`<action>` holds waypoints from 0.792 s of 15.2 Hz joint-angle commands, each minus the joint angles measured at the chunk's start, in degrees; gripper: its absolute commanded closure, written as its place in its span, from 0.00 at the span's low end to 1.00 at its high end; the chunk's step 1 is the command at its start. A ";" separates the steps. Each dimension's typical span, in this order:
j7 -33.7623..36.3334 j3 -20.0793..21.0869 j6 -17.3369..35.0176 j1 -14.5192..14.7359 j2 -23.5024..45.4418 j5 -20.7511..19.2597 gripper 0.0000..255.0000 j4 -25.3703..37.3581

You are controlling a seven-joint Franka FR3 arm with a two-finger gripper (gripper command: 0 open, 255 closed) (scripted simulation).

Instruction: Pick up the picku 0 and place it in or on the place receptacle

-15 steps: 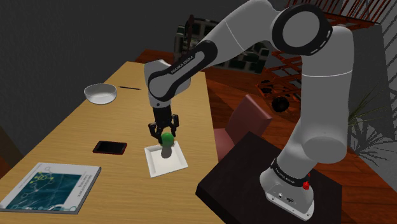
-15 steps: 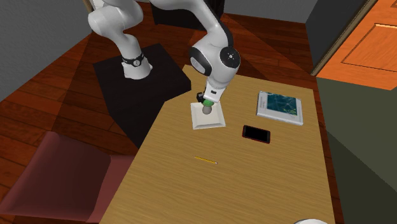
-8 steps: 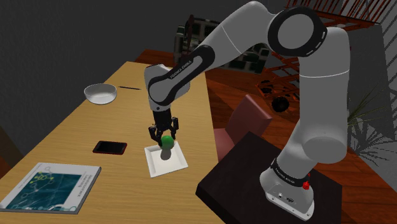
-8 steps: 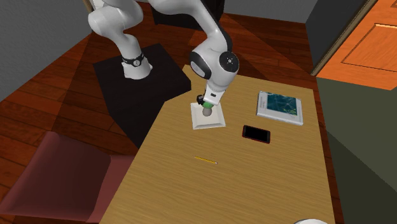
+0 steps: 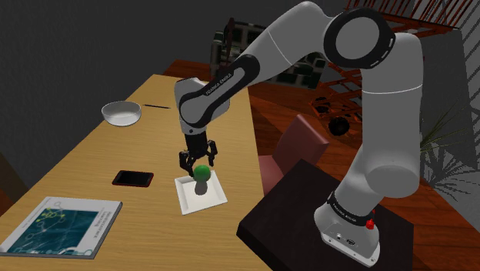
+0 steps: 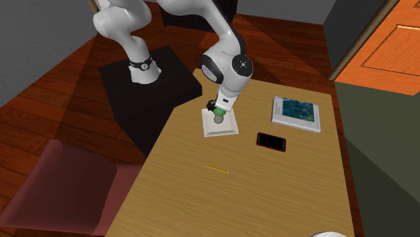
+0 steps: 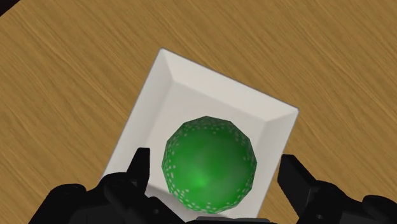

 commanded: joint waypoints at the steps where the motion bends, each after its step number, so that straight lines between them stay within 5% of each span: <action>1: -0.02 0.00 -1.78 -0.17 -0.80 0.02 0.00 0.97; 4: -0.05 -0.05 -6.79 -0.59 -2.67 0.04 0.00 4.10; 12: -0.05 -0.05 -6.79 -0.59 -2.67 0.04 0.00 4.10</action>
